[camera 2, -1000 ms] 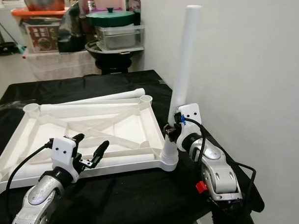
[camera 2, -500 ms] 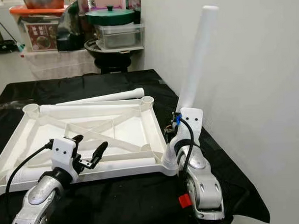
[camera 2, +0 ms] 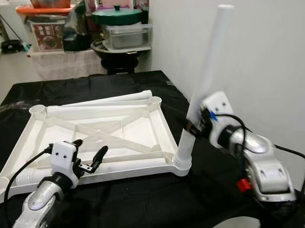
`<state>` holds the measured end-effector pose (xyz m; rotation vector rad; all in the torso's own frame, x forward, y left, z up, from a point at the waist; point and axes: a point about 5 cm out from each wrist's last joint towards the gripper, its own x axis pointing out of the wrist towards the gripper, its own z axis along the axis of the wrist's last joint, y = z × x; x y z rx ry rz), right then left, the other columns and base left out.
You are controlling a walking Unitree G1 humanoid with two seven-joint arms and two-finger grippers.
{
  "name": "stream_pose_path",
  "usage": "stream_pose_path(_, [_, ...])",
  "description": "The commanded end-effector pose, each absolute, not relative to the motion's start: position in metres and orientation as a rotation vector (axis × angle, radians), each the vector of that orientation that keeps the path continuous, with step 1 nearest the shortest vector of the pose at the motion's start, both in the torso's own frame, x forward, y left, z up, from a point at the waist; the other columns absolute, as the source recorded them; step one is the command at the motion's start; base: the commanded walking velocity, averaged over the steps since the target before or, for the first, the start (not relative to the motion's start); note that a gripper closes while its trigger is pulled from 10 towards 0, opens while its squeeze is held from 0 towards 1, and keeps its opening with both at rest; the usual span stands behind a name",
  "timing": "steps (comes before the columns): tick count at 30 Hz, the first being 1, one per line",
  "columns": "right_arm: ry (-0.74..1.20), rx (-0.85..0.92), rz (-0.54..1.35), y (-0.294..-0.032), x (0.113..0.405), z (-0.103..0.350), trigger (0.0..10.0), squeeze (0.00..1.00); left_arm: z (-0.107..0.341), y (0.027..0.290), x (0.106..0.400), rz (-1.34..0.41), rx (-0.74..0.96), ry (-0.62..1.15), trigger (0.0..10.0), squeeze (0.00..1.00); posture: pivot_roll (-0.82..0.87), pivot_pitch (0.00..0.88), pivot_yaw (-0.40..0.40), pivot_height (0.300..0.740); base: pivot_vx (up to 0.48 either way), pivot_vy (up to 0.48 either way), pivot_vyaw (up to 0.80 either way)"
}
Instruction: Building children table
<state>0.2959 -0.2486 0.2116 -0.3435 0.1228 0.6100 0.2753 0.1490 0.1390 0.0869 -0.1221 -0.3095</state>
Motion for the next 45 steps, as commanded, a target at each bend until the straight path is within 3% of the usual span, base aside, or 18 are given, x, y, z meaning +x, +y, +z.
stream_pose_path(1, [0.206, -0.35, 0.637, -0.258, 0.299, 0.193, 10.0, 0.0, 0.139, 0.145, 0.277, -0.324, 0.091, -0.126, 10.0, 0.0, 0.04, 0.0, -0.051, 0.74, 0.0, 0.0, 0.0])
stream_pose_path(6, [0.217, -0.31, 0.598, -0.255, 0.319, 0.184, 9.6, 0.0, 0.142, 0.145, 0.28, -0.324, 0.092, -0.136, 10.0, 0.0, 0.06, 0.0, -0.057, 0.74, 0.0, 0.0, 0.0])
stream_pose_path(7, [0.207, -0.286, 0.614, -0.251, 0.322, 0.184, 7.0, 0.0, 0.142, 0.146, 0.28, -0.323, 0.093, -0.136, 10.0, 0.0, 0.06, 0.0, -0.057, 0.74, 0.0, 0.0, 0.0])
stream_pose_path(10, [0.191, -0.254, 0.643, -0.246, 0.326, 0.185, 7.0, 0.0, 0.142, 0.147, 0.278, -0.32, 0.096, -0.134, 10.0, 0.0, 0.06, 0.0, -0.057, 0.74, 0.0, 0.0, 0.0])
stream_pose_path(11, [0.155, -0.238, 0.676, -0.243, 0.33, 0.187, 9.2, 0.0, 0.141, 0.149, 0.277, -0.318, 0.098, -0.131, 10.0, 0.0, 0.07, 0.0, -0.058, 0.74, 0.0, 0.0, 0.0])
stream_pose_path(17, [0.097, -0.221, 0.67, -0.243, 0.34, 0.191, 9.4, 0.0, 0.141, 0.149, 0.277, -0.317, 0.099, -0.129, 10.0, 0.0, 0.07, 0.0, -0.058, 0.74, 0.0, 0.0, 0.0])
stream_pose_path(19, [0.08, -0.213, 0.677, -0.243, 0.341, 0.193, 9.1, 0.0, 0.141, 0.149, 0.277, -0.318, 0.099, -0.129, 10.0, 0.0, 0.07, 0.0, -0.058, 0.74, 0.0, 0.0, 0.0])
stream_pose_path(20, [0.063, -0.197, 0.678, -0.244, 0.342, 0.195, 3.0, 0.0, 0.141, 0.148, 0.277, -0.319, 0.098, -0.129, 10.0, 0.0, 0.07, 0.0, -0.057, 0.74, 0.0, 0.0, 0.0])
stream_pose_path(21, [0.055, -0.189, 0.676, -0.244, 0.342, 0.196, 0.9, 0.0, 0.141, 0.148, 0.277, -0.321, 0.098, -0.13, 10.0, 0.0, 0.06, 0.0, -0.055, 0.74, 0.0, 0.0, 0.0])
stream_pose_path(22, [0.047, -0.184, 0.657, -0.247, 0.343, 0.197, 0.0, 0.0, 0.141, 0.147, 0.277, -0.324, 0.097, -0.129, 10.0, 0.0, 0.06, 0.0, -0.055, 0.74, 0.0, 0.0, 0.0])
stream_pose_path(33, [0.016, -0.164, 0.488, -0.245, 0.348, 0.2, 0.0, 0.0, 0.139, 0.145, 0.276, -0.333, 0.094, -0.125, 10.0, 0.0, 0.05, 0.0, -0.055, 0.74, 0.0, 0.0, 0.0])
stream_pose_path(40, [0.124, -0.064, 0.153, -0.21, 0.333, 0.179, 0.0, 0.0, 0.138, 0.147, 0.275, -0.32, 0.093, -0.12, 10.0, 0.0, 0.05, 0.0, -0.06, 0.74, 0.0, 0.0, 0.0])
stream_pose_path(43, [0.253, 0.073, -0.17, -0.186, 0.3, 0.147, 0.0, 0.0, 0.135, 0.147, 0.273, -0.316, 0.088, -0.108, 10.0, 0.0, 0.06, 0.0, -0.055, 0.74, 0.0, 0.0, 0.0])
stream_pose_path(45, [0.269, 0.1, -0.221, -0.176, 0.294, 0.145, 0.0, 0.0, 0.135, 0.146, 0.273, -0.321, 0.082, -0.107, 10.0, 0.0, 0.06, 0.0, -0.053, 0.74, 0.0, 0.0, 0.0])
